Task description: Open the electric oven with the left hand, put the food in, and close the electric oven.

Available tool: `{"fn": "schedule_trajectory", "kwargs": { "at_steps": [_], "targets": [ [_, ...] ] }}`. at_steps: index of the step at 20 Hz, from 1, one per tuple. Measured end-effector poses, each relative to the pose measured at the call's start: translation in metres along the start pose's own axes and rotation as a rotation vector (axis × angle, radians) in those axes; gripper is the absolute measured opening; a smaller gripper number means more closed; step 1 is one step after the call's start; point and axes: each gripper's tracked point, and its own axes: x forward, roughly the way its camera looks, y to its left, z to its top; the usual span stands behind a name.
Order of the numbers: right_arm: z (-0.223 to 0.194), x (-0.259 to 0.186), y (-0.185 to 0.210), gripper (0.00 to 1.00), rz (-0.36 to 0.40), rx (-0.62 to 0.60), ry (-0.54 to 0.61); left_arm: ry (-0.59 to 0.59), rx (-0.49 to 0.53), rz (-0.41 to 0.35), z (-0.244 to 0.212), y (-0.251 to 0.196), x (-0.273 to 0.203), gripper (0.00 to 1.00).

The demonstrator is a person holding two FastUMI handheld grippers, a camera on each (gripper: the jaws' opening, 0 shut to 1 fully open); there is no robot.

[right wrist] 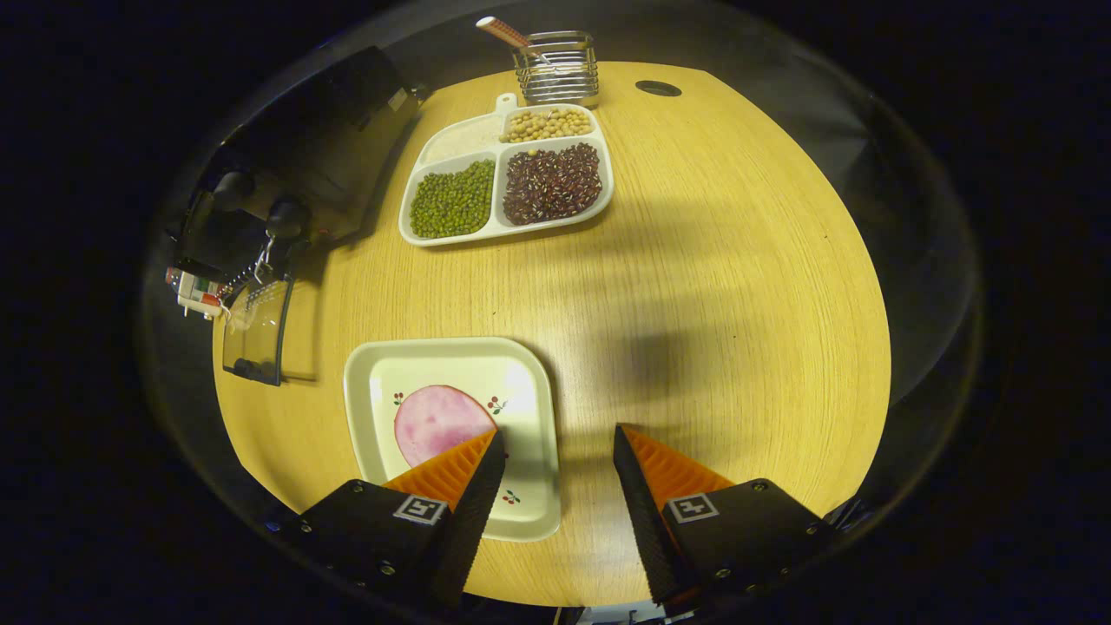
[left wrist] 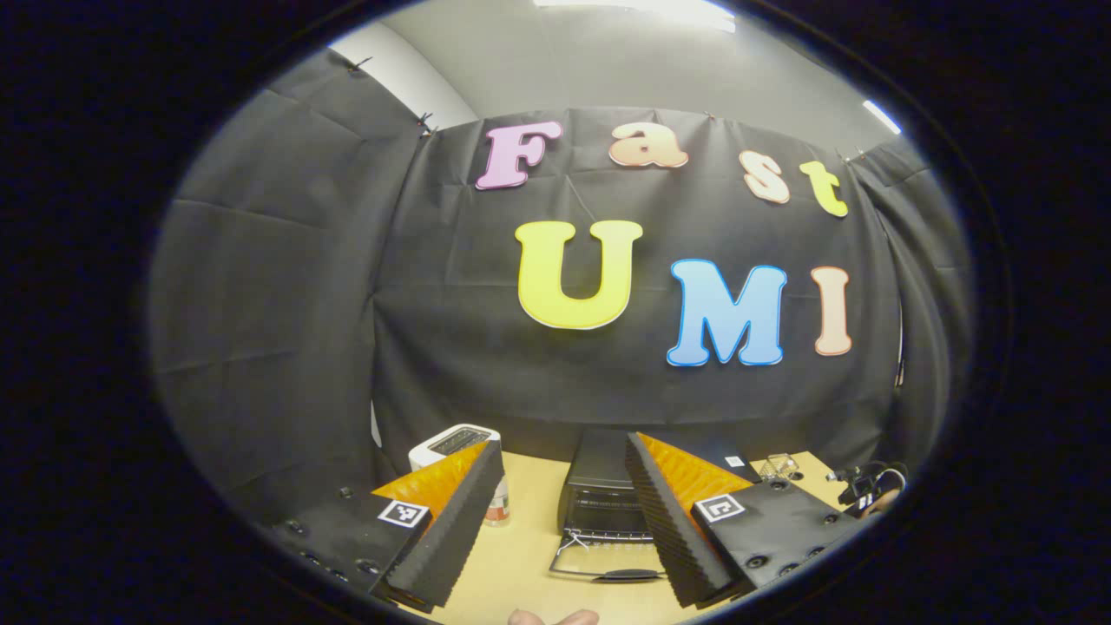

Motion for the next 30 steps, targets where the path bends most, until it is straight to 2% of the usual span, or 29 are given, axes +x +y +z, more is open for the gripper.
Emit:
{"fn": "schedule_trajectory", "kwargs": {
  "at_steps": [1,2,3,5,6,8,12,15,16,17,19,20,23,30],
  "targets": [
    [-0.001,-0.001,-0.001,0.72,-0.012,-0.020,0.008,0.002,-0.004,0.000,-0.001,0.001,0.000,0.98],
    [-0.002,-0.001,-0.002,0.72,-0.025,-0.040,0.002,0.004,-0.008,-0.002,-0.002,0.001,0.001,1.00],
    [0.001,0.005,0.005,0.61,-0.013,-0.034,0.000,0.008,-0.012,-0.005,-0.005,0.002,0.001,0.96],
    [-0.001,0.006,0.013,0.30,-0.006,-0.008,-0.009,0.019,-0.019,-0.011,-0.011,-0.003,0.004,0.91],
    [0.003,0.002,0.017,0.19,0.005,-0.031,-0.011,0.023,-0.024,-0.017,-0.014,-0.005,0.004,0.91],
    [0.004,0.003,0.016,0.04,0.035,0.017,-0.043,0.032,-0.032,-0.027,-0.018,-0.009,0.005,0.94],
    [-0.002,0.001,0.014,0.03,0.101,0.121,-0.051,0.018,-0.024,-0.043,-0.011,-0.011,0.002,1.00],
    [-0.009,-0.006,0.024,0.01,0.248,0.289,-0.027,0.012,-0.021,-0.050,-0.009,-0.009,0.003,1.00],
    [-0.011,-0.007,0.025,0.01,0.288,0.334,-0.032,0.012,-0.022,-0.051,-0.009,-0.009,0.004,0.96],
    [-0.014,-0.008,0.024,0.01,0.310,0.370,-0.031,0.014,-0.027,-0.055,-0.008,-0.008,0.005,1.00],
    [-0.016,-0.013,0.026,0.01,0.359,0.440,-0.042,0.016,-0.037,-0.066,-0.009,-0.010,0.006,1.00],
    [-0.018,-0.016,0.026,0.01,0.378,0.462,-0.048,0.017,-0.040,-0.074,-0.008,-0.012,0.007,0.91],
    [-0.017,-0.029,0.031,0.01,0.455,0.542,-0.072,0.015,-0.041,-0.099,-0.009,-0.019,0.013,0.93],
    [-0.028,-0.044,0.037,0.01,0.529,0.651,-0.126,0.007,-0.043,-0.151,-0.005,-0.026,0.026,0.96]
  ]
}}
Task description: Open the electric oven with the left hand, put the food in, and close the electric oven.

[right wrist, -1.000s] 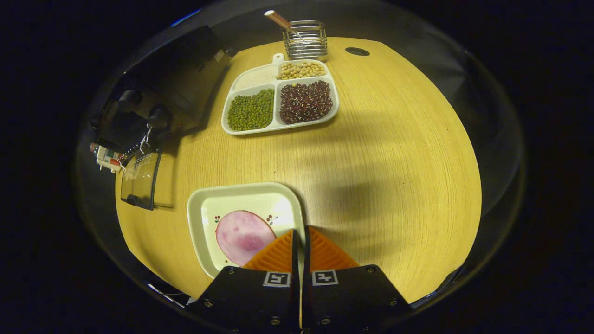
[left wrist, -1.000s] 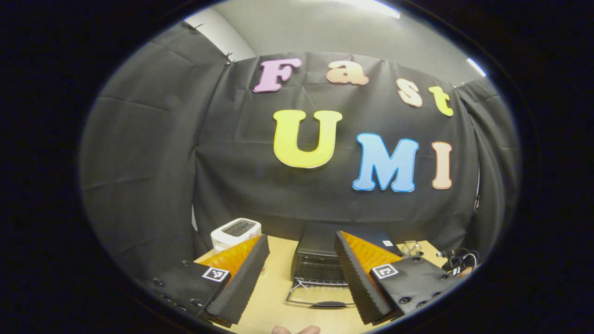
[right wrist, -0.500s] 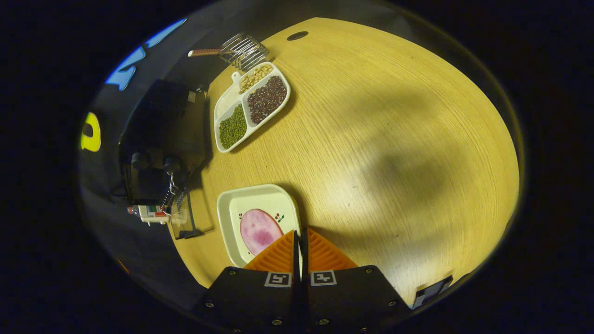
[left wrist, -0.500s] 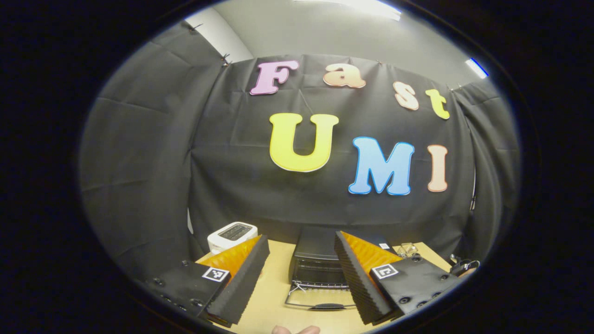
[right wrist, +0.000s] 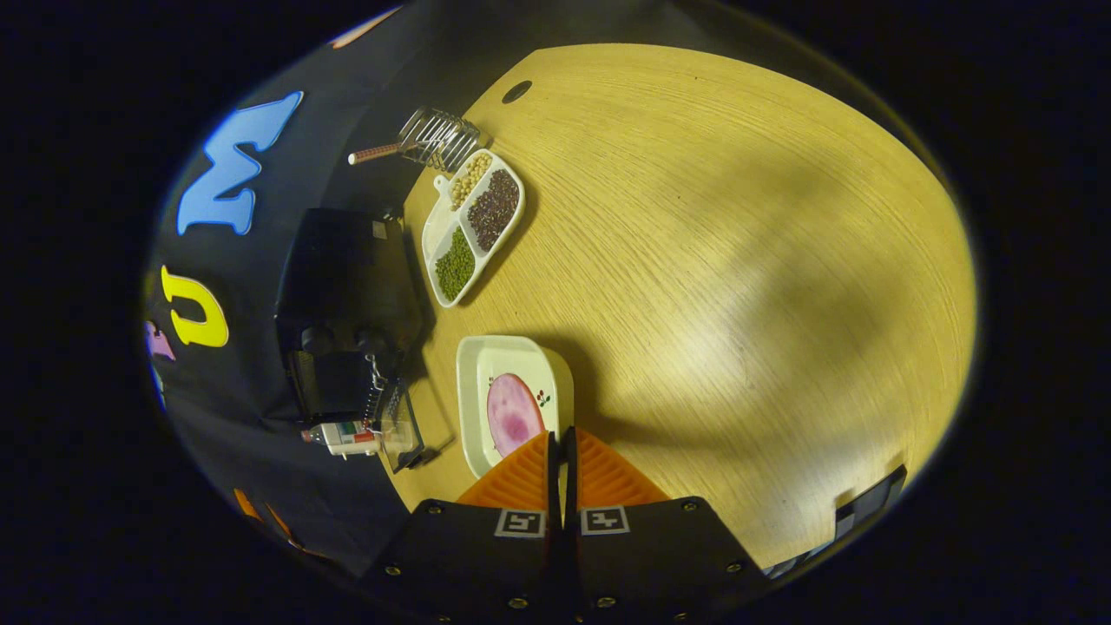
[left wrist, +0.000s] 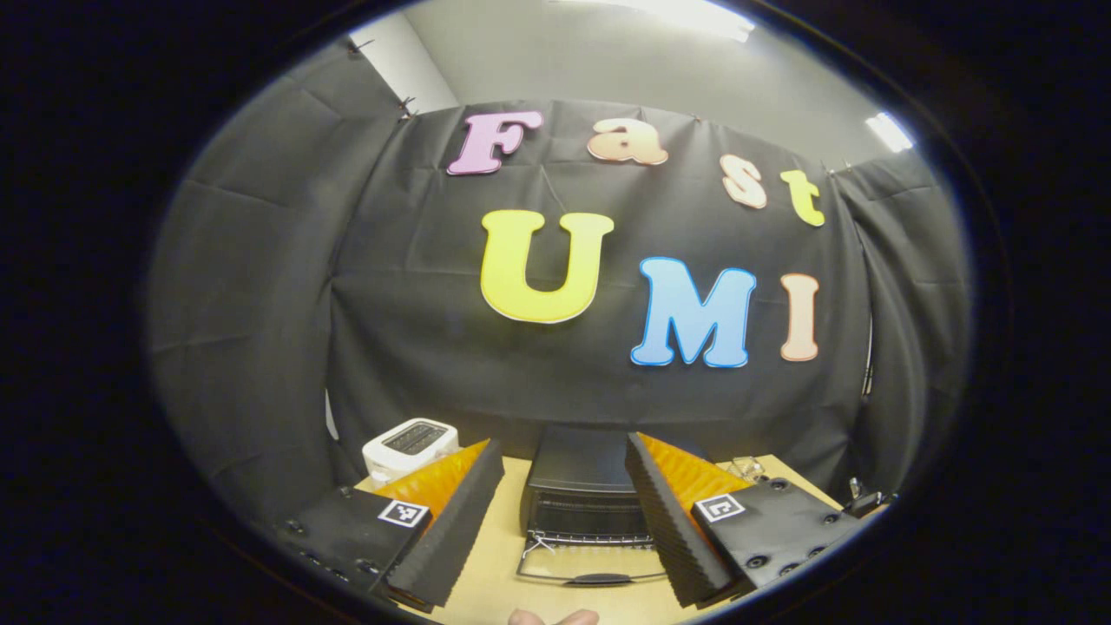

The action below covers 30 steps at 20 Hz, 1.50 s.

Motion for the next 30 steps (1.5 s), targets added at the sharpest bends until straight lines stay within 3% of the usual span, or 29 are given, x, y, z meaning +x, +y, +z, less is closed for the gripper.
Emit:
{"fn": "schedule_trajectory", "kwargs": {
  "at_steps": [9,14,15,16,17,21,22,25,26,30],
  "targets": [
    [-0.022,-0.021,0.040,0.01,0.179,0.116,-0.059,-0.004,-0.012,-0.042,0.003,0.007,0.013,1.00],
    [-0.050,-0.037,0.084,0.01,0.269,0.144,-0.065,-0.026,-0.023,-0.049,0.015,0.019,0.010,1.00],
    [-0.057,-0.038,0.095,0.01,0.285,0.142,-0.064,-0.028,-0.023,-0.052,0.015,0.022,0.009,0.96],
    [-0.062,-0.038,0.107,0.01,0.299,0.140,-0.064,-0.028,-0.021,-0.054,0.017,0.025,0.008,1.00],
    [-0.068,-0.036,0.118,0.01,0.307,0.133,-0.061,-0.028,-0.016,-0.053,0.016,0.030,0.006,0.96],
    [-0.087,-0.022,0.160,0.00,0.313,0.116,-0.061,-0.035,-0.003,-0.038,0.021,0.052,-0.003,0.96],
    [-0.089,-0.013,0.168,0.01,0.311,0.116,-0.063,-0.039,-0.003,-0.034,0.023,0.058,-0.006,1.00],
    [-0.093,0.012,0.187,0.00,0.292,0.115,-0.063,-0.043,-0.004,-0.003,0.026,0.083,-0.014,0.96],
    [-0.094,0.019,0.192,0.01,0.281,0.119,-0.072,-0.043,-0.008,0.009,0.028,0.092,-0.016,1.00],
    [-0.081,0.060,0.218,0.01,0.254,0.194,-0.138,-0.035,-0.019,0.064,0.025,0.127,-0.026,1.00]
  ]
}}
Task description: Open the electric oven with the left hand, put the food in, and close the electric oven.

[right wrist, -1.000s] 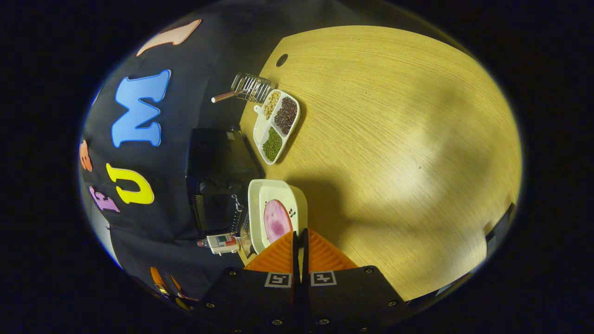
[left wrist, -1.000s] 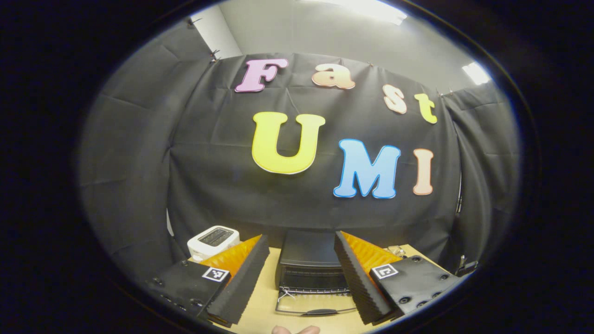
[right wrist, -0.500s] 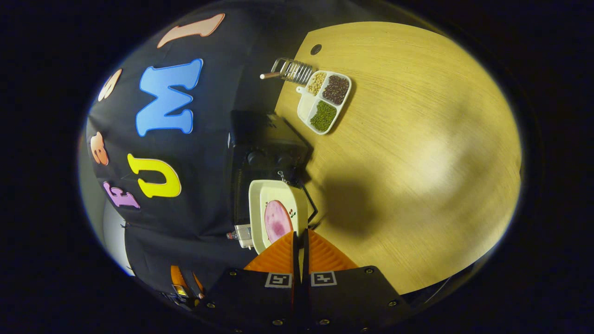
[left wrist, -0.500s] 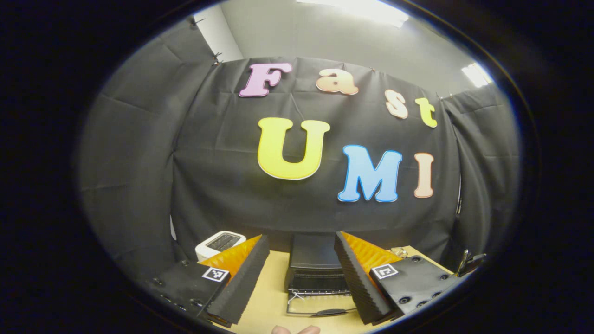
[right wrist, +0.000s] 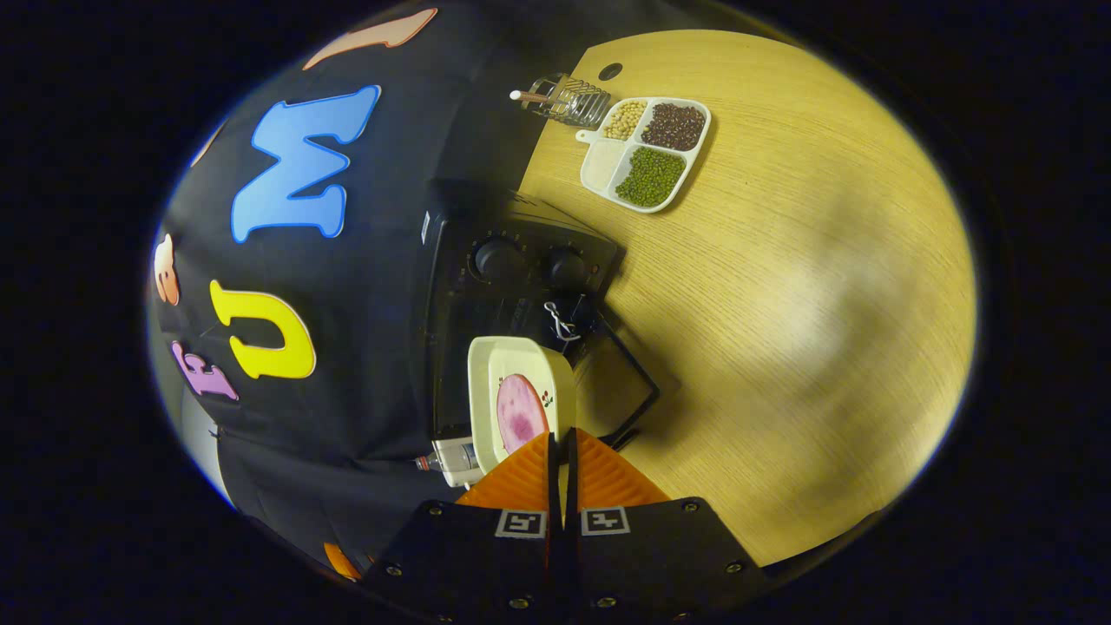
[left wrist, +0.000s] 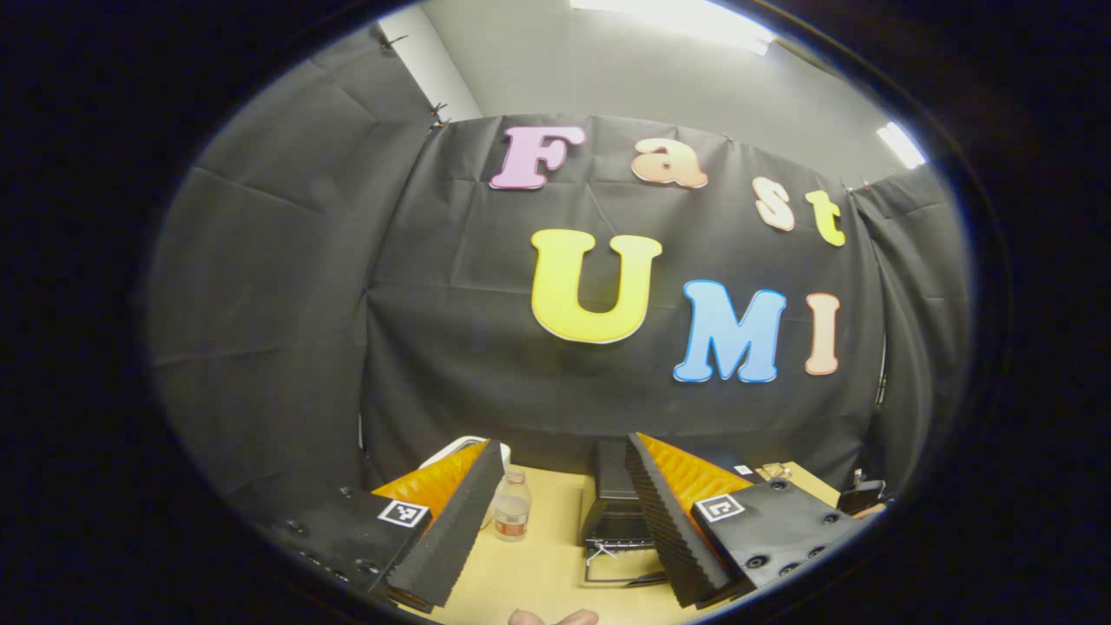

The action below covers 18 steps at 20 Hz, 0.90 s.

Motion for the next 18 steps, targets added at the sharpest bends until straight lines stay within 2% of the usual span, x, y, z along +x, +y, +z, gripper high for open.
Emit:
{"fn": "schedule_trajectory", "kwargs": {
  "at_steps": [3,4,5,6,7,9,10,12,15,17,18],
  "targets": [
    [-0.003,0.031,0.015,0.00,-0.019,0.037,-0.060,0.009,0.005,0.034,-0.001,0.022,-0.005,1.00],
    [-0.001,0.044,0.020,0.01,-0.020,0.058,-0.087,0.012,0.007,0.044,0.000,0.029,-0.007,0.96],
    [0.002,0.056,0.024,0.01,-0.023,0.083,-0.119,0.015,0.008,0.054,0.000,0.034,-0.008,1.00],
    [0.005,0.069,0.026,0.01,-0.031,0.114,-0.143,0.018,0.008,0.063,-0.001,0.039,-0.008,0.95],
    [0.007,0.082,0.030,0.01,-0.032,0.142,-0.166,0.024,0.009,0.072,-0.003,0.046,-0.010,1.00],
    [0.008,0.104,0.033,0.01,-0.045,0.185,-0.214,0.036,0.012,0.092,-0.007,0.057,-0.010,1.00],
    [0.009,0.111,0.035,0.01,-0.055,0.202,-0.245,0.043,0.012,0.101,-0.008,0.062,-0.010,0.96],
    [0.012,0.124,0.039,0.01,-0.066,0.235,-0.302,0.047,0.012,0.123,-0.010,0.071,-0.009,1.00],
    [0.013,0.140,0.046,0.01,-0.076,0.251,-0.345,0.053,0.005,0.149,-0.012,0.085,-0.008,1.00],
    [0.015,0.151,0.052,0.01,-0.078,0.261,-0.364,0.058,0.003,0.161,-0.014,0.089,-0.008,0.96],
    [0.013,0.158,0.056,0.01,-0.084,0.272,-0.363,0.059,0.002,0.162,-0.015,0.089,-0.007,1.00]
  ]
}}
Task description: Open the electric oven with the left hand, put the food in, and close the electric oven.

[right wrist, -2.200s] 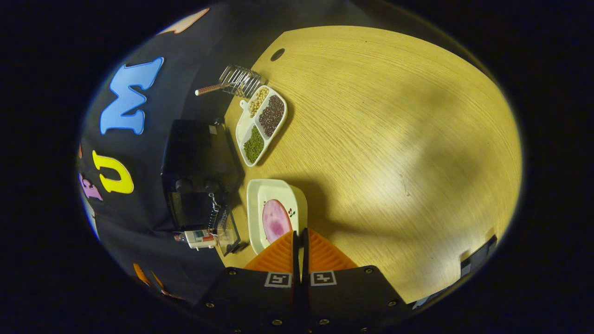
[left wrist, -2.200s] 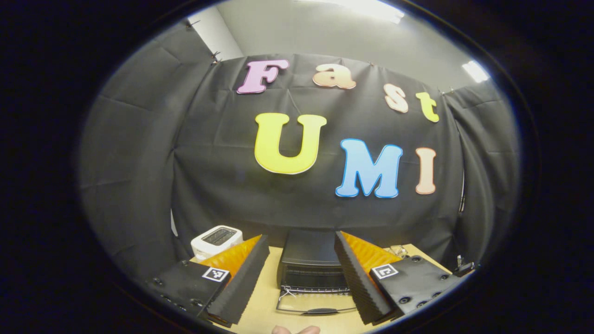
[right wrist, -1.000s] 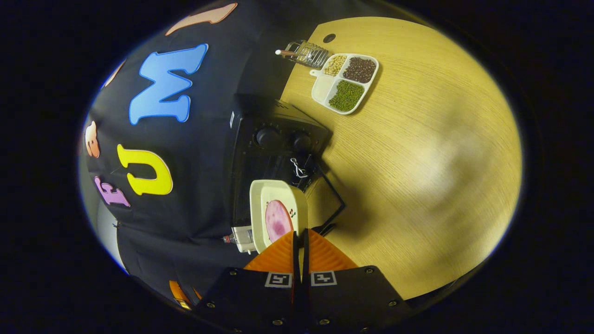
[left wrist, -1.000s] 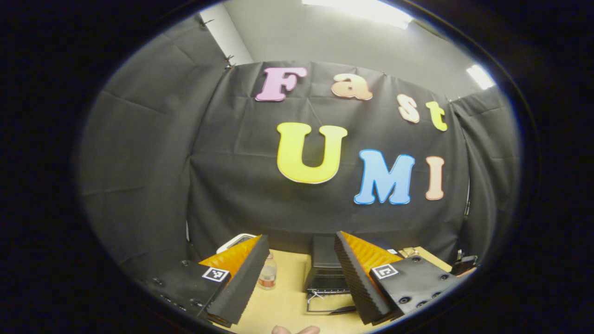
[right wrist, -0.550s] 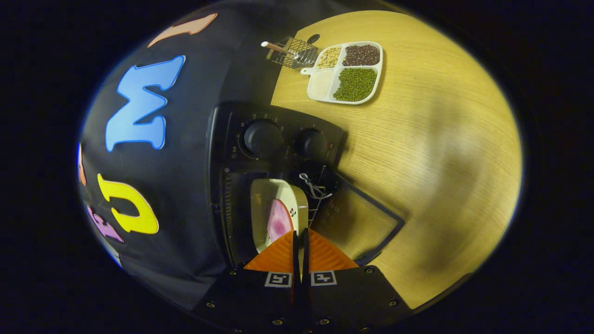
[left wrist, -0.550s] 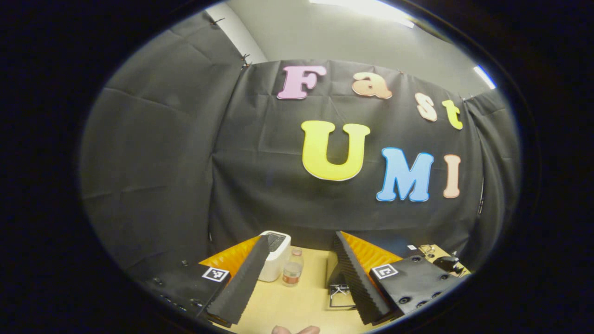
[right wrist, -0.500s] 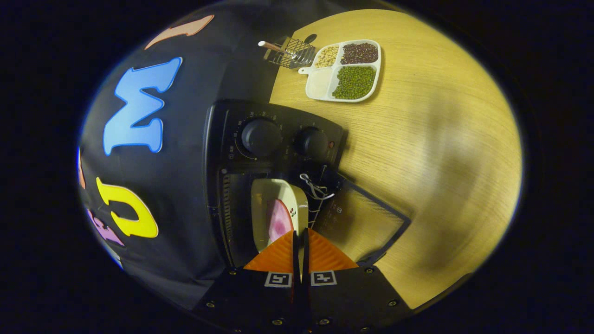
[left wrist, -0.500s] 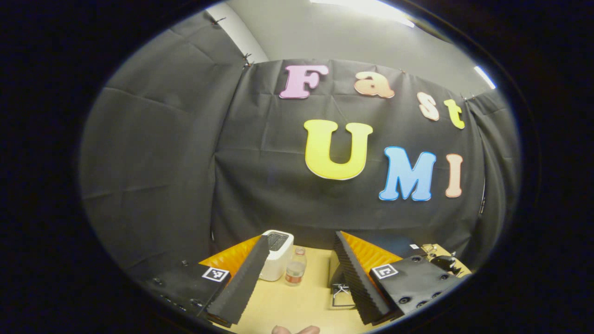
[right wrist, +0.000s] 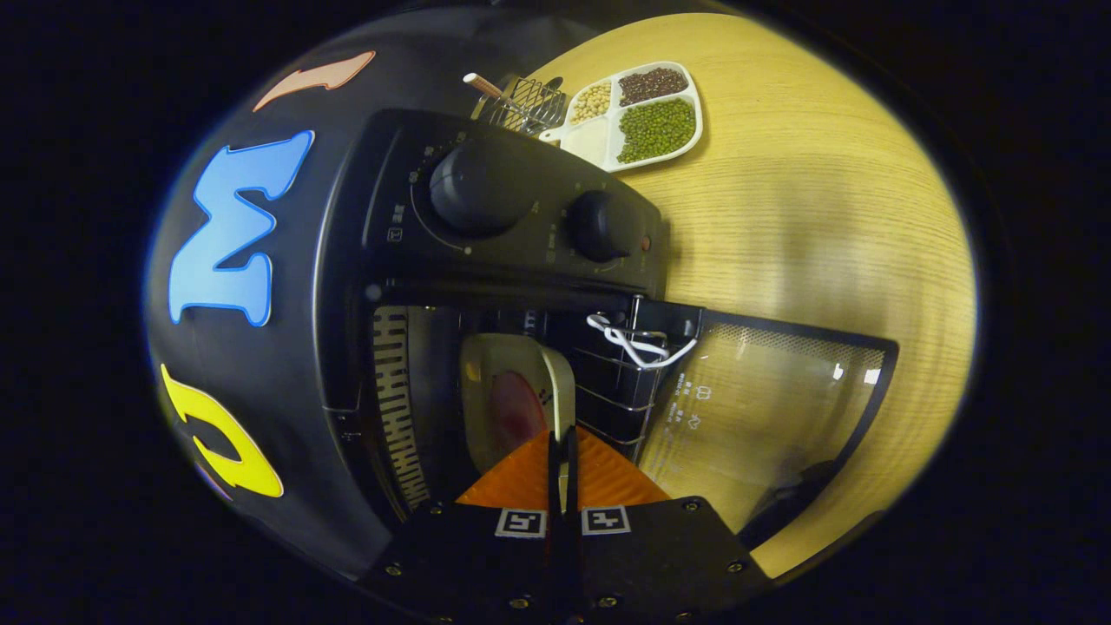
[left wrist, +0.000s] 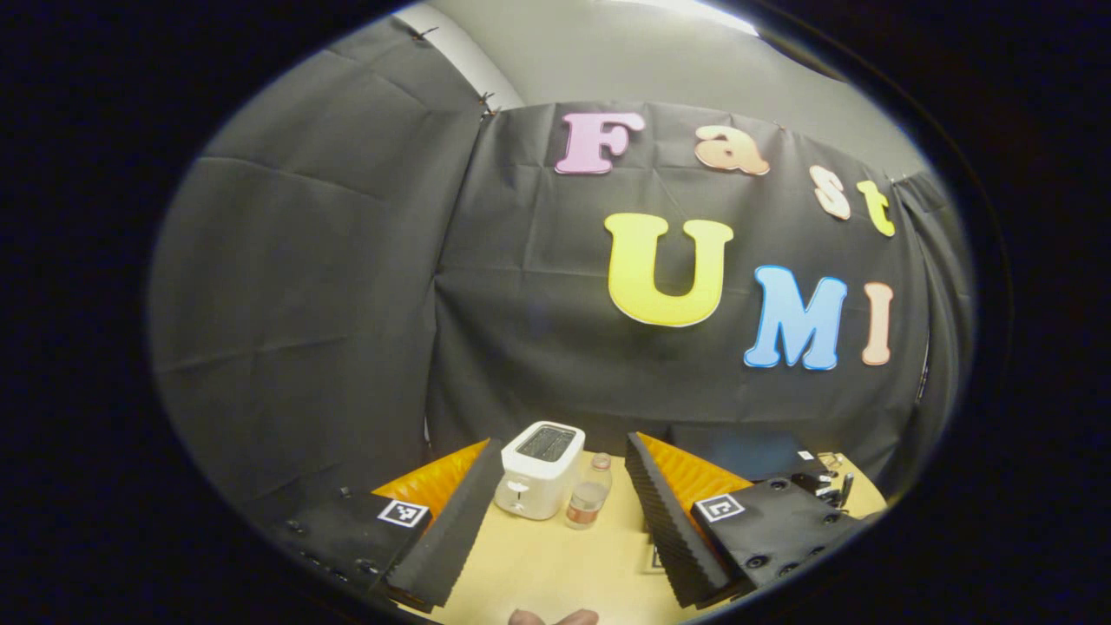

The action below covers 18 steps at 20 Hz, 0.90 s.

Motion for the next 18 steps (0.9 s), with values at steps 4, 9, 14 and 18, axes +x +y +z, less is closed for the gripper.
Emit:
{"fn": "schedule_trajectory", "kwargs": {
  "at_steps": [4,9,14,18],
  "targets": [
    [-0.011,0.015,0.013,0.01,-0.009,0.009,-0.028,0.006,0.007,-0.002,-0.004,-0.008,0.003,1.00],
    [-0.013,0.005,0.020,0.16,0.004,-0.047,-0.003,-0.001,0.009,-0.021,-0.003,-0.027,0.004,1.00],
    [-0.021,-0.045,0.008,0.35,0.033,-0.329,0.070,-0.002,0.004,-0.080,-0.009,-0.070,0.015,1.00],
    [-0.001,-0.091,0.001,0.34,0.081,-0.605,0.085,-0.006,0.000,-0.156,-0.012,-0.116,0.023,0.96]
  ]
}}
